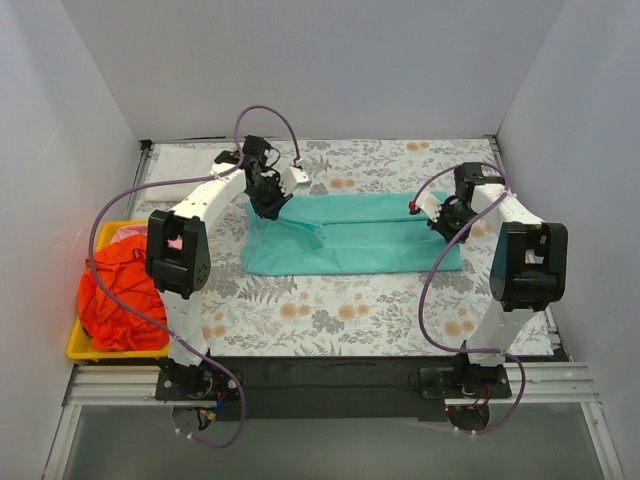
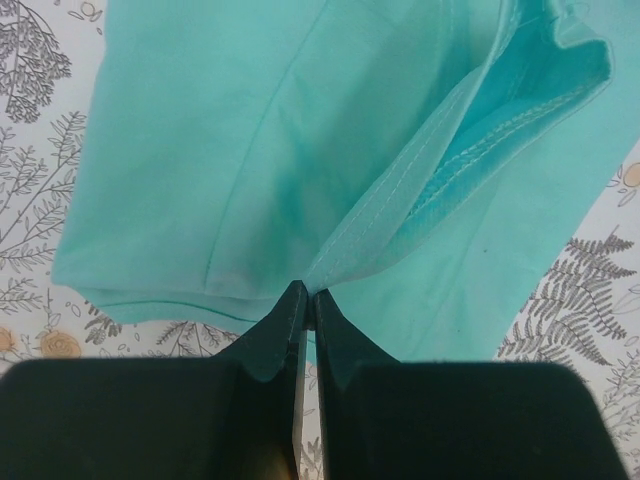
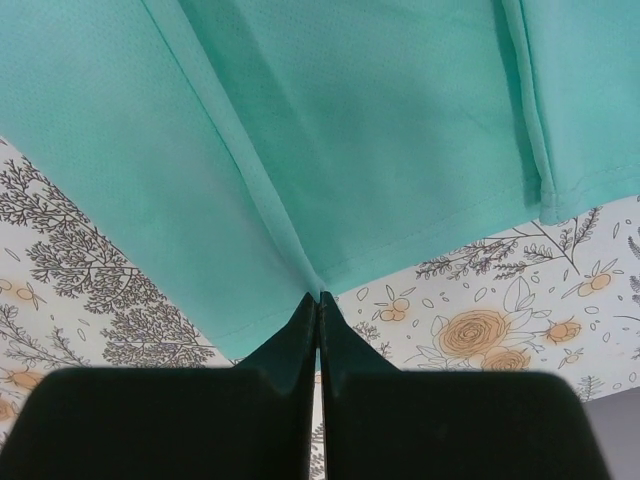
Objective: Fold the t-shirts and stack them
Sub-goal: Fold the tshirt
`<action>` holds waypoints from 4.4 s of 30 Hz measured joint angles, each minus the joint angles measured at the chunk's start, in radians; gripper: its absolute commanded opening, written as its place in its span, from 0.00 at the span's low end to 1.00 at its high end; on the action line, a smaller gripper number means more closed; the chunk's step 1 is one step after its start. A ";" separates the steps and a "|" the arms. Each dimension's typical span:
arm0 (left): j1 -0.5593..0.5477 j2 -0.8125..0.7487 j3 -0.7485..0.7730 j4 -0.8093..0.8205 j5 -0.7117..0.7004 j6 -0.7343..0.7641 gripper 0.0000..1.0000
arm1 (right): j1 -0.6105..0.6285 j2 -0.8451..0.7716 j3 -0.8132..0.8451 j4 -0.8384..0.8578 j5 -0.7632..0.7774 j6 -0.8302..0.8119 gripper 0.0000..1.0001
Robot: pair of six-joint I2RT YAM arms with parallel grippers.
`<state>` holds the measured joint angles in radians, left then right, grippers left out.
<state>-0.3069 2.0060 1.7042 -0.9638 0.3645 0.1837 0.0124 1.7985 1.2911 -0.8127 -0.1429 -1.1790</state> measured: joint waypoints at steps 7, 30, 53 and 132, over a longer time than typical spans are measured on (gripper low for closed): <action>0.000 0.023 0.012 0.017 -0.013 0.000 0.00 | 0.000 0.002 0.009 -0.001 -0.006 -0.003 0.01; 0.024 0.024 -0.014 0.064 -0.009 0.000 0.00 | -0.027 0.072 0.072 0.027 -0.018 0.001 0.01; 0.029 0.040 0.000 0.067 -0.019 -0.008 0.00 | -0.027 0.184 0.173 0.050 -0.017 0.021 0.01; -0.129 0.188 -0.035 0.412 -0.208 -0.868 0.24 | 0.026 0.465 0.540 0.110 -0.066 0.314 0.39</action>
<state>-0.4358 2.1937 1.6695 -0.5522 0.1566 -0.6842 0.0380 2.2631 1.8313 -0.7025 -0.2092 -0.8650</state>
